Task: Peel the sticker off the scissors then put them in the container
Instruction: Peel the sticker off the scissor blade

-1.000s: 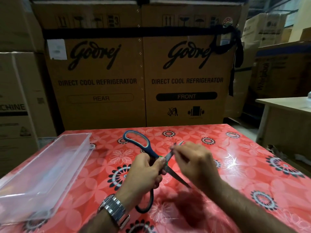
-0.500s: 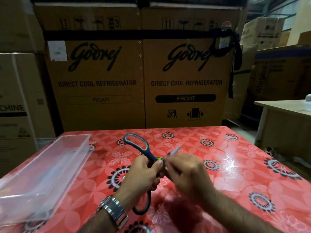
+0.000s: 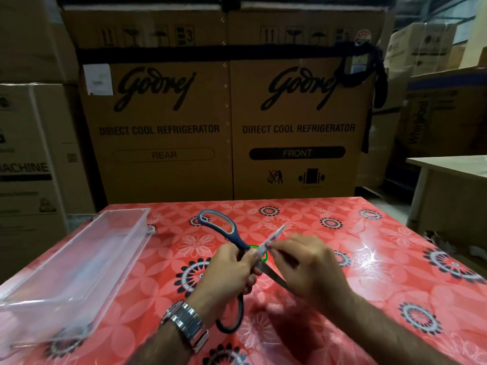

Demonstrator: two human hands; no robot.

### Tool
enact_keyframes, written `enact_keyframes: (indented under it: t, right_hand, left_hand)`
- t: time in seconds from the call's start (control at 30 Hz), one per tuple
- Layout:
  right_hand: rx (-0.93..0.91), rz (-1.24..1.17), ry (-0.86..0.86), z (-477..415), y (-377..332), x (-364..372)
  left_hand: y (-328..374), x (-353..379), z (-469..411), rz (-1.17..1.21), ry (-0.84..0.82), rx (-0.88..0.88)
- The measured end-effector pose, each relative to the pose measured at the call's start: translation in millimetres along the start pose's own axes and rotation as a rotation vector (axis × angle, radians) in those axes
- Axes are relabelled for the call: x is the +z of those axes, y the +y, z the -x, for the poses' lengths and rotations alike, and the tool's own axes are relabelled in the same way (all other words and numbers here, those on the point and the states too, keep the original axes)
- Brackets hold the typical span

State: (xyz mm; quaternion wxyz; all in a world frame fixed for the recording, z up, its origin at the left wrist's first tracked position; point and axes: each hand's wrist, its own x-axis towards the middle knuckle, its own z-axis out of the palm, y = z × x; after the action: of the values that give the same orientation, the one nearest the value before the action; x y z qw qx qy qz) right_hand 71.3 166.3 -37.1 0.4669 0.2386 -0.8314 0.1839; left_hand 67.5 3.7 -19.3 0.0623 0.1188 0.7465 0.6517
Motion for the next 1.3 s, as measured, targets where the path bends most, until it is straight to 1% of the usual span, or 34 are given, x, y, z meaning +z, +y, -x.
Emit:
enact_keyframes:
  t: [0.1,0.23,0.37,0.4,0.53,0.6,0.67,0.7,0.73,0.8,0.87,0.97,1.0,1.1,1.17,1.27,1.3]
  right_hand:
    - [-0.07,0.04,-0.053,6.6,-12.9,5.1]
    - [-0.073,0.119,-0.018,1.1,-5.0,4.8]
    - [0.101,0.125,0.065,-7.2,19.0,-0.6]
    - [0.102,0.114,0.074,-8.0,17.9,-2.7]
    - [-0.054,0.059,-0.04,3.9,-17.4,0.7]
    - [-0.022,0.06,-0.042,0.3,-9.6,3.3]
    - [0.044,0.102,0.044,-7.6,6.7,3.8]
    - [0.067,0.102,0.059,-8.6,9.4,2.3]
    - [0.07,0.087,0.042,-6.9,6.3,1.7]
    - [0.011,0.05,-0.027,2.7,-10.9,2.5]
    - [-0.023,0.057,-0.045,6.0,-16.8,3.3]
    - [0.064,0.084,0.052,-8.3,0.6,3.7]
    - [0.079,0.083,0.054,-9.5,1.6,4.4]
    - [0.029,0.03,-0.039,2.5,-17.5,8.8]
    - [0.013,0.009,-0.06,5.3,-20.4,7.1]
    - [0.108,0.036,0.049,-8.5,2.4,4.5]
    - [0.141,0.04,0.061,-10.7,5.6,3.8]
  left_hand:
    - [2.9,-0.2,0.8,0.019,-0.027,0.021]
    - [4.4,0.6,3.3,-0.009,-0.04,0.062]
    - [0.1,2.1,2.0,-0.005,-0.03,0.035]
    - [0.2,3.5,1.9,0.002,-0.029,0.033]
    - [2.5,5.6,1.4,-0.029,-0.007,0.063]
    - [2.4,3.7,2.3,-0.012,-0.002,0.049]
    - [2.8,1.3,3.0,0.001,0.011,0.036]
    - [3.1,0.9,3.2,0.002,0.009,0.033]
    - [3.3,1.3,3.4,0.003,0.002,0.034]
    - [5.0,2.5,3.7,0.003,-0.021,0.042]
    - [6.1,1.7,4.5,0.012,-0.022,0.044]
    - [6.0,-1.0,4.1,0.0,0.002,0.044]
    - [5.7,-1.3,3.6,-0.001,0.01,0.039]
    - [6.1,-1.4,3.2,0.011,0.01,0.039]
    - [6.4,-1.6,4.0,0.02,-0.004,0.045]
    - [5.4,-3.5,3.4,0.003,0.005,0.038]
    - [4.3,-4.2,3.2,-0.005,0.013,0.033]
